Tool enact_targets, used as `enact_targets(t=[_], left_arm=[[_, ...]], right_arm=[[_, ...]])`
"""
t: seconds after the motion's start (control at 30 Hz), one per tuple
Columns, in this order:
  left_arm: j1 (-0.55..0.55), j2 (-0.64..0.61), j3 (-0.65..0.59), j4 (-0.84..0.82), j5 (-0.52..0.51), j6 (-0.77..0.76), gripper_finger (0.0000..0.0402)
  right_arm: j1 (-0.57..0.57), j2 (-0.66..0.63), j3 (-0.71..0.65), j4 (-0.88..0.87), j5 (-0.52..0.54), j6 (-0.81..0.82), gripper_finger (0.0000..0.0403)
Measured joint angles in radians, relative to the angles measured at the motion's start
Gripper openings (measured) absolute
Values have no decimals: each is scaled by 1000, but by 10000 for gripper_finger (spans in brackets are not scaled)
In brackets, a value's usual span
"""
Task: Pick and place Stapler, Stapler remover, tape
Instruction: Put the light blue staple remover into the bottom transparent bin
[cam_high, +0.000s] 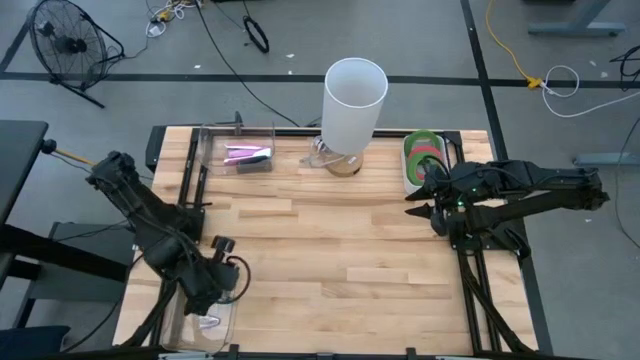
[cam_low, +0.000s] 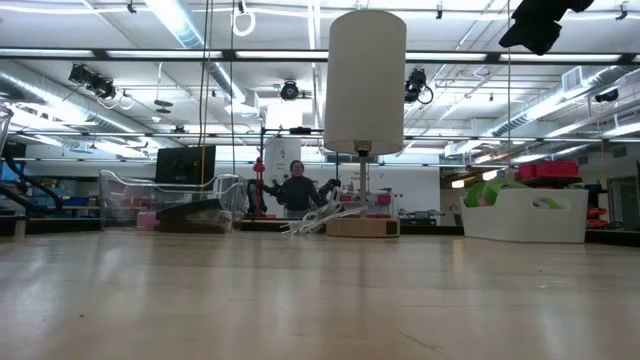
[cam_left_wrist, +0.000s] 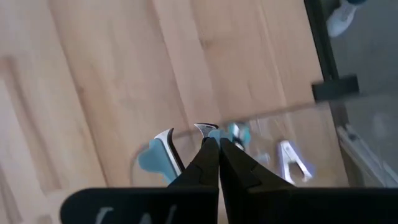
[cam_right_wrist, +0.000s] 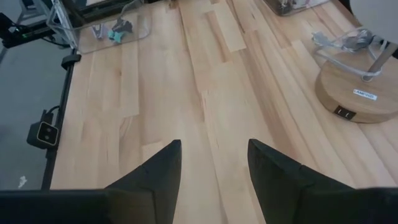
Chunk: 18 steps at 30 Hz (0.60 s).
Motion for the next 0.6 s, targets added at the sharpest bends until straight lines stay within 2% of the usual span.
enact_targets(t=[0.33, 0.6], left_arm=[[-155, 0, -110, 18, 96, -133, 0], [-239, 0, -197, 75, 192, -154, 0]], right_arm=[[0, 60, 0, 3, -5, 0, 185], [0, 68, 0, 9, -10, 0, 185]])
